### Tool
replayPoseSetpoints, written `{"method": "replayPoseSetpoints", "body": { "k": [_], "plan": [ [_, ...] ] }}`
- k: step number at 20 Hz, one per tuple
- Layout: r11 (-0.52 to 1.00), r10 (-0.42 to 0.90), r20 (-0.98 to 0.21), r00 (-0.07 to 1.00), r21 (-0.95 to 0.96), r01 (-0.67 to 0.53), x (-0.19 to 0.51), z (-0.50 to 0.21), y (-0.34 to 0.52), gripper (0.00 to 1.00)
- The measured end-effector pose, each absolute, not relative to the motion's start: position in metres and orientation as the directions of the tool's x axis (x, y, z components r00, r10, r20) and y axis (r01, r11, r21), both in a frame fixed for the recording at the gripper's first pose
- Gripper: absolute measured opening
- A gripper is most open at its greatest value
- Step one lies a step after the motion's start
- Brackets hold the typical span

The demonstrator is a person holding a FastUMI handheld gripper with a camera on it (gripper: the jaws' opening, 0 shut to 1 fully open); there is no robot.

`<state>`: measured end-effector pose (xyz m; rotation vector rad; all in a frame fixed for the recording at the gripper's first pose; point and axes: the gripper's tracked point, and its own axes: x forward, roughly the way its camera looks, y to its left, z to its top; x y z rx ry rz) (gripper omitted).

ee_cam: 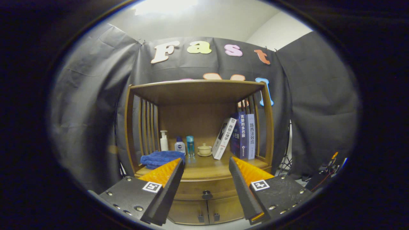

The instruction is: Pull open the drawer, take out the items inside it, and place them on the countertop above the cabinet.

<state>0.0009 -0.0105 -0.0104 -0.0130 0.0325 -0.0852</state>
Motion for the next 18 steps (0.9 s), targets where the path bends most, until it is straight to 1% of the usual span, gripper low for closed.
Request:
{"method": "replayPoseSetpoints", "body": {
  "k": [5, 9, 12, 14, 15, 17, 18],
  "plan": [
    [0.998, -0.053, 0.024, 0.998, -0.038, 0.054, 0.008, -0.015, -0.005, 0.86],
    [0.998, -0.052, 0.028, 0.998, -0.041, 0.053, 0.023, -0.048, -0.005, 0.85],
    [0.999, -0.038, -0.029, 0.999, 0.004, 0.038, 0.043, -0.089, -0.004, 0.85],
    [0.999, -0.034, -0.088, 0.996, 0.028, 0.036, 0.058, -0.119, -0.005, 0.85],
    [0.999, -0.035, -0.133, 0.991, 0.031, 0.039, 0.064, -0.137, -0.007, 0.83],
    [0.996, -0.076, -0.193, 0.978, 0.027, 0.083, 0.073, -0.168, -0.023, 0.78],
    [0.996, -0.072, -0.223, 0.972, 0.04, 0.083, 0.078, -0.183, -0.026, 0.76]
  ]
}}
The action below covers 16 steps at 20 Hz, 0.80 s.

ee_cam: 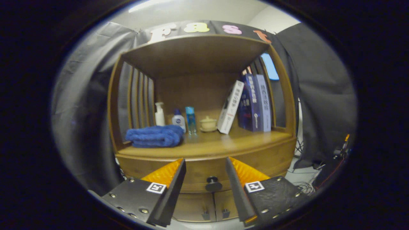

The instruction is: Pull open the drawer, take out the items inside it, and place them on the countertop above the cabinet.

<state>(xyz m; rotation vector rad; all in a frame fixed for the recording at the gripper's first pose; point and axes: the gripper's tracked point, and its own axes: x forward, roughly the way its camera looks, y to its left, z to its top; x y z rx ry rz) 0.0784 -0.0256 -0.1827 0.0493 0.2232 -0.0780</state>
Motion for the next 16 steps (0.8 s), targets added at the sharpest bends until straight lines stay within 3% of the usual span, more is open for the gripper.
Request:
{"method": "replayPoseSetpoints", "body": {
  "k": [5, 8, 11, 16],
  "plan": [
    [0.996, -0.031, -0.305, 0.952, 0.074, 0.057, 0.103, -0.227, -0.029, 0.76],
    [0.997, -0.037, -0.353, 0.935, 0.056, 0.061, 0.11, -0.246, -0.032, 0.57],
    [0.998, -0.044, -0.378, 0.925, 0.033, 0.061, 0.112, -0.257, -0.033, 0.57],
    [0.996, -0.06, -0.393, 0.917, 0.031, 0.078, 0.116, -0.259, -0.034, 0.38]
  ]
}}
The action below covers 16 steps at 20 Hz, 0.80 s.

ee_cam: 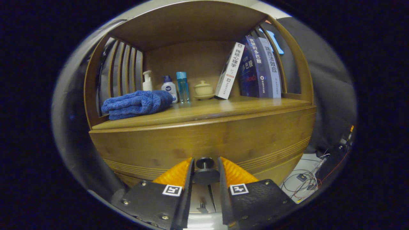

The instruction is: Pull open the drawer, take out the items inside it, and place them on the countertop above the cabinet.

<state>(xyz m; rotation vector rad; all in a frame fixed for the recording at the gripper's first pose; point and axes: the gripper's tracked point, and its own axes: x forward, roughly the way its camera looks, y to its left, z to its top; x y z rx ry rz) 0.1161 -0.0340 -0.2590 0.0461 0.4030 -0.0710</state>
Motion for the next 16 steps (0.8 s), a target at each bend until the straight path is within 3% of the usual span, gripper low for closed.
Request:
{"method": "replayPoseSetpoints", "body": {
  "k": [6, 16],
  "plan": [
    [0.997, -0.076, -0.412, 0.908, -0.007, 0.081, 0.103, -0.257, -0.033, 0.24],
    [0.988, -0.151, -0.397, 0.906, -0.029, 0.152, 0.018, -0.242, -0.037, 0.24]
  ]
}}
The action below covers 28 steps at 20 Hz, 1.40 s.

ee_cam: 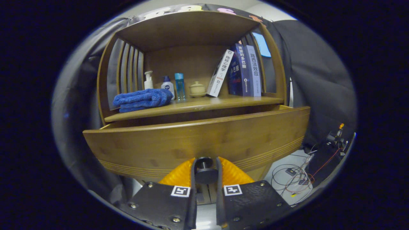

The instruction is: Pull open the drawer, take out the items inside it, and place them on the countertop above the cabinet.

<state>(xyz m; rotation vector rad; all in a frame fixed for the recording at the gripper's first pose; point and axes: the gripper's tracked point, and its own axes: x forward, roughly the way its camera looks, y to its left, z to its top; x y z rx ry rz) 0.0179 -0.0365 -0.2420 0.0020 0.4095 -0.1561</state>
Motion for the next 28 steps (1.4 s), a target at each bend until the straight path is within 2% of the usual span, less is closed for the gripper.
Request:
{"method": "replayPoseSetpoints", "body": {
  "k": [6, 13, 18, 19, 20, 23, 25, 28],
  "plan": [
    [0.98, -0.199, -0.427, 0.882, -0.091, 0.177, -0.024, -0.244, -0.038, 0.24],
    [0.972, -0.232, -0.443, 0.866, -0.075, 0.222, -0.054, -0.242, -0.04, 0.24],
    [0.98, -0.197, -0.43, 0.881, -0.047, 0.196, -0.056, -0.24, -0.038, 0.24],
    [0.981, -0.189, -0.43, 0.883, -0.037, 0.192, -0.056, -0.24, -0.039, 0.25],
    [0.982, -0.179, -0.43, 0.885, -0.029, 0.185, -0.057, -0.239, -0.037, 0.3],
    [0.995, -0.085, -0.319, 0.944, 0.015, 0.095, -0.05, -0.208, -0.02, 0.43],
    [0.996, -0.079, -0.242, 0.967, 0.023, 0.087, -0.046, -0.171, -0.017, 0.43],
    [0.996, -0.087, -0.196, 0.977, 0.004, 0.09, -0.039, -0.131, -0.013, 0.43]
  ]
}}
